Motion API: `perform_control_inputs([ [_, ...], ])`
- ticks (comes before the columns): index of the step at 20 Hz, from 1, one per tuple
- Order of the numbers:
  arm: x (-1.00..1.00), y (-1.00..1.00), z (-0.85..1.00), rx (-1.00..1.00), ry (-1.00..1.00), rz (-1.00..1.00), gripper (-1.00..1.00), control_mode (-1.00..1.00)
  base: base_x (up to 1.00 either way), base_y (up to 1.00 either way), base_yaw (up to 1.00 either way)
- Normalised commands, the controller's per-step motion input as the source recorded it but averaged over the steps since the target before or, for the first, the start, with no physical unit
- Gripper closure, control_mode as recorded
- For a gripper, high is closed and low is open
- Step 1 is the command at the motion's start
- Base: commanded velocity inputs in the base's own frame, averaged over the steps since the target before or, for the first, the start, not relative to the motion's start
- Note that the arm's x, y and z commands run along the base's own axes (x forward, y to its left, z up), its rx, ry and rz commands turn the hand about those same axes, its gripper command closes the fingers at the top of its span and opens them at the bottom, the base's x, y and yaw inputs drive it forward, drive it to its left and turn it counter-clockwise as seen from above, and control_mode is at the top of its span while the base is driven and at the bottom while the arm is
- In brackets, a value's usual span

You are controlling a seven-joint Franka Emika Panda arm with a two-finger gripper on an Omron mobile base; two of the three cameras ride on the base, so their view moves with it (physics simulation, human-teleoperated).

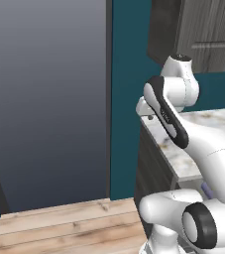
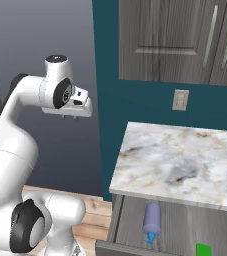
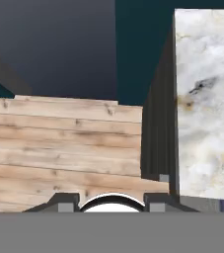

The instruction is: Restock the sink supplies by placing the sponge and soap dispenser on the counter and next to the sink. Make sure the soap dispenser is upright.

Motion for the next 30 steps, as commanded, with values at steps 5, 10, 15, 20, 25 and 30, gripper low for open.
perform_control_inputs([
  [5, -0.09, -0.29, -0.22, 0.03, -0.02, -0.12, -1.0, -1.0, 0.0, 0.0, 0.0],
  [10, -0.41, -0.98, -0.54, 0.18, 0.2, -0.32, -1.0, -1.0, 0.0, 0.0, 0.0],
  [15, -0.45, -1.0, -0.79, 0.17, 0.2, -0.28, -1.0, -1.0, 0.0, 0.0, 0.0],
  [20, -0.41, -0.97, -0.92, 0.1, 0.08, -0.21, -1.0, -1.0, 0.0, 0.0, 0.0],
  [25, -0.35, -0.84, -0.99, 0.02, -0.01, -0.12, -1.0, -1.0, 0.0, 0.0, 0.0],
  [30, -0.35, -0.64, -0.85, 0.09, -0.11, -0.03, -1.0, -1.0, 0.0, 0.0, 0.0],
])
